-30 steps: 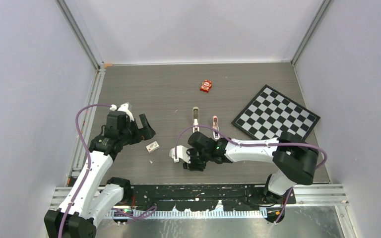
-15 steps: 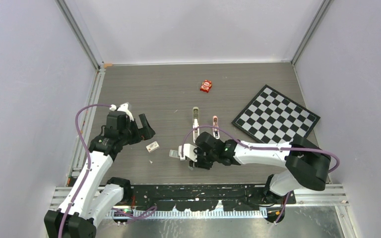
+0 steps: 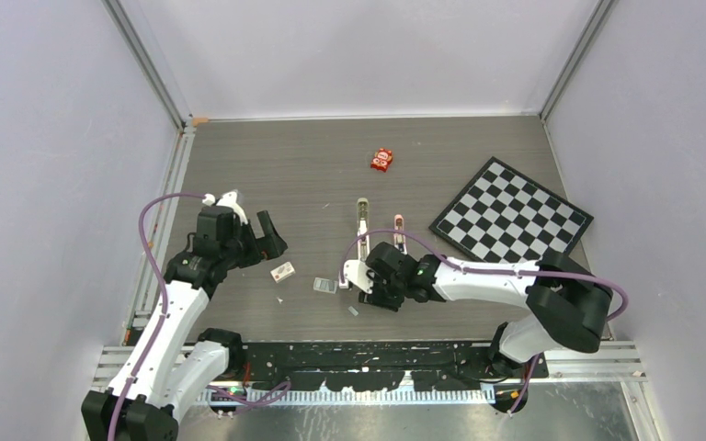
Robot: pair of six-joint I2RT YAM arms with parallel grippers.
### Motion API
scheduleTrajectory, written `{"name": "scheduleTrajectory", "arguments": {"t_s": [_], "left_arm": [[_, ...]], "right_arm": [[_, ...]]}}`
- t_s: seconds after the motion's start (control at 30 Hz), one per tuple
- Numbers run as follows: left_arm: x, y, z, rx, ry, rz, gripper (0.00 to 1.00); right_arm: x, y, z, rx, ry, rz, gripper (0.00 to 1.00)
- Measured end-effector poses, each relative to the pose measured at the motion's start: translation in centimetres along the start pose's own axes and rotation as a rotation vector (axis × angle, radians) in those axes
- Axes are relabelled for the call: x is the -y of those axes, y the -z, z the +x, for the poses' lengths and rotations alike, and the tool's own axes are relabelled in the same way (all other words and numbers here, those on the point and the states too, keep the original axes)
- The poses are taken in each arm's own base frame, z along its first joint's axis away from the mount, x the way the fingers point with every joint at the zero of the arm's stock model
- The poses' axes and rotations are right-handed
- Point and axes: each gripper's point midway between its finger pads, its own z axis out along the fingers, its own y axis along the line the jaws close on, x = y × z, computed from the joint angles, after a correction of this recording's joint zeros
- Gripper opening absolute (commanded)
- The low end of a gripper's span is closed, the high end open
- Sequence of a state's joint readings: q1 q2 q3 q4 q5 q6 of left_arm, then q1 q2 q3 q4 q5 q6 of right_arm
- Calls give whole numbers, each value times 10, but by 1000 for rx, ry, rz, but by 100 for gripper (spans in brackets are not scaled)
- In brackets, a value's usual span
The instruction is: Load the staples into the stapler
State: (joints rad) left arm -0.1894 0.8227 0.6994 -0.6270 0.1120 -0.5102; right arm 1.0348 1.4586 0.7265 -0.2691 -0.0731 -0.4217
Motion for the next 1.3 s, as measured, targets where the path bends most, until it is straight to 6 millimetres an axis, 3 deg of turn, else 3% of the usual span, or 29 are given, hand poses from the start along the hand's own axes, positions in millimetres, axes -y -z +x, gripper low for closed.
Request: {"name": "scheduleTrajectory", "arguments": {"t_s": [0.17, 0.47, 0.63, 0.87, 1.0, 1.17, 1.3], "left_arm": [[-1, 0, -1, 5, 0, -4, 100], [-2, 0, -1, 7, 1, -9, 100], [-2, 0, -1, 8, 2, -12, 100], [-2, 1, -1, 10, 3, -11, 100], [-4, 2, 3, -7, 5, -20, 100], [2, 4, 8, -36, -10, 20, 95], [10, 5, 11, -55, -20, 64, 93]], "right_arm": [[0, 0, 4, -35, -51, 11, 53], [22, 21, -30, 45, -352, 151, 57], [33, 26, -37, 10, -507, 209, 56], [23, 13, -11, -128, -640, 221, 49], [18, 14, -5, -155, -714, 232, 50], [22, 16, -20, -117, -786, 242, 49], [31, 15, -43, -55, -856, 255, 44]]}}
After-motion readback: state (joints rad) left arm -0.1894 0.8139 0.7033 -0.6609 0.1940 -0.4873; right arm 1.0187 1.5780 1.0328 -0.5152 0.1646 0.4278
